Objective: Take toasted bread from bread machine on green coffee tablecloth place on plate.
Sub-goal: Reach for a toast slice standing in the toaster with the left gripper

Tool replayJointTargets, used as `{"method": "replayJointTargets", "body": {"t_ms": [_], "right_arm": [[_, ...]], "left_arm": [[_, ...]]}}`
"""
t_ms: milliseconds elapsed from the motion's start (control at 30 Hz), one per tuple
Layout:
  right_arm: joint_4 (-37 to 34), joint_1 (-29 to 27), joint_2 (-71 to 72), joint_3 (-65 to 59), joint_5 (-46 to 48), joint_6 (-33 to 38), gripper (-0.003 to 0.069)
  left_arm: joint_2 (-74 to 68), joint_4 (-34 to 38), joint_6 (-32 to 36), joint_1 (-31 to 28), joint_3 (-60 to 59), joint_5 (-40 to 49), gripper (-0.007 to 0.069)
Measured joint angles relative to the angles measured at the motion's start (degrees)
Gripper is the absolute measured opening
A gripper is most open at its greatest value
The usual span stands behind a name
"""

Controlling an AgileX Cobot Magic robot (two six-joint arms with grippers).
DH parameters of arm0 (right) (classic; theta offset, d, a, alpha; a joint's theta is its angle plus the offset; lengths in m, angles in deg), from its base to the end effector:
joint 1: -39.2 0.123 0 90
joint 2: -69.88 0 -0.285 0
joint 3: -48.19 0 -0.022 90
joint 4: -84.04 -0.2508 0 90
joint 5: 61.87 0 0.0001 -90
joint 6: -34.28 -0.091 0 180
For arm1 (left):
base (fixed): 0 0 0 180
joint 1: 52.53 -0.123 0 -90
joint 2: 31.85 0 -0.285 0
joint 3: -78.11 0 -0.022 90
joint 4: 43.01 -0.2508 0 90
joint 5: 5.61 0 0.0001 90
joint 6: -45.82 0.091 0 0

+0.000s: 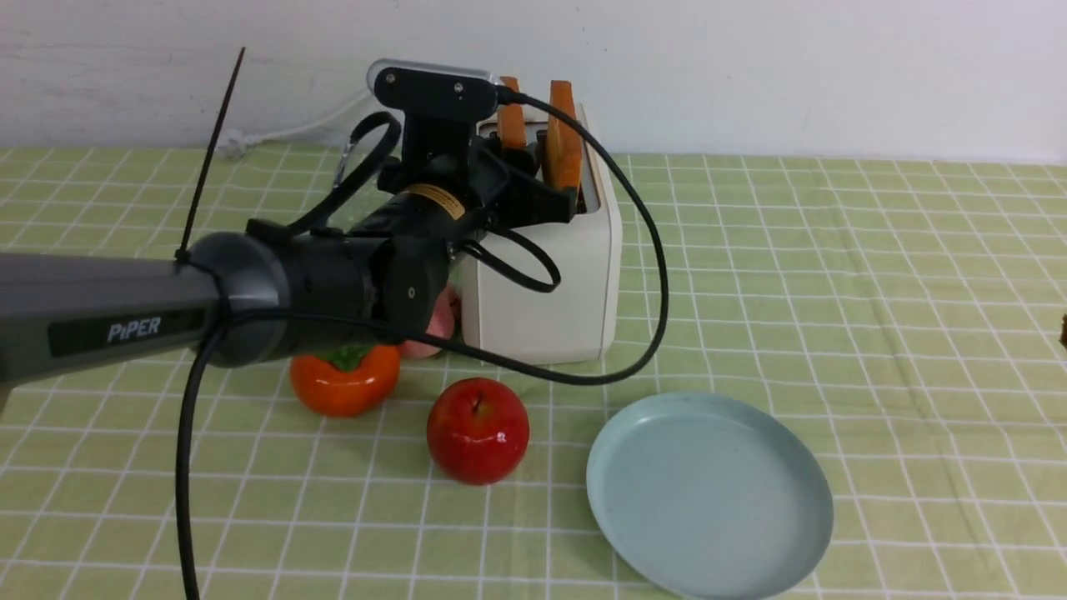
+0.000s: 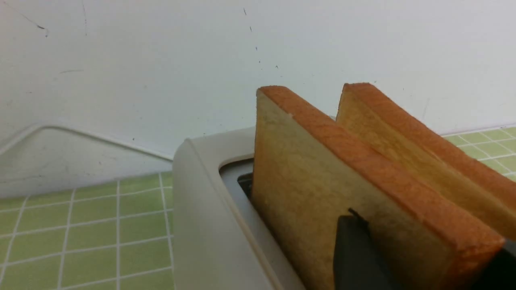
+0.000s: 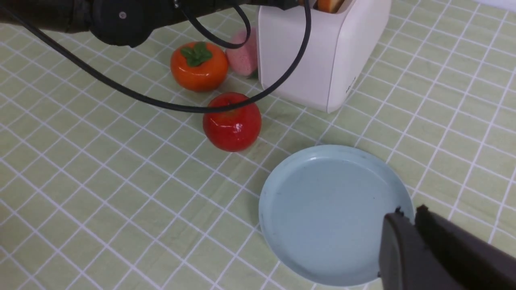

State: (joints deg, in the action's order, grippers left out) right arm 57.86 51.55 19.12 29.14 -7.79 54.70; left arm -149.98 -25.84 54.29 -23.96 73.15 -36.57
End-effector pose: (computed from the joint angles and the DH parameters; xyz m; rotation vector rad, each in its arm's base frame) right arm 0.1106 0.0575 0.4072 -0.5207 2.0398 0.4689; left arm 0.3986 -0.2013 0.2506 0.1989 1.6261 -0.3443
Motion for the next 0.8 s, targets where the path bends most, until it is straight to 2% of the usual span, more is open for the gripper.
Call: {"method": "replayJointTargets", "body": {"t_ms": [433, 533, 733, 800], "right_arm": [[0.0, 0.0, 0.0, 0.0, 0.0, 0.02, 0.0063], [0.0, 0.0, 0.0, 0.0, 0.0, 0.02, 0.0064], [0.0, 0.0, 0.0, 0.0, 0.0, 0.02, 0.0071], [0.0, 0.0, 0.0, 0.0, 0.0, 0.02, 0.0071]], "left_arm": [[-2.93, 1.01, -1.64, -0.48, 4.88, -0.47, 0.0277], [-3.1, 1.07, -1.64, -0.53, 4.95, -0.53, 0.0256], [-3.12, 1.12, -1.64, -0.59, 4.95, -0.15, 0.013], [-3.12, 1.12, -1.64, -0.59, 4.95, -0.11, 0.0119]]}}
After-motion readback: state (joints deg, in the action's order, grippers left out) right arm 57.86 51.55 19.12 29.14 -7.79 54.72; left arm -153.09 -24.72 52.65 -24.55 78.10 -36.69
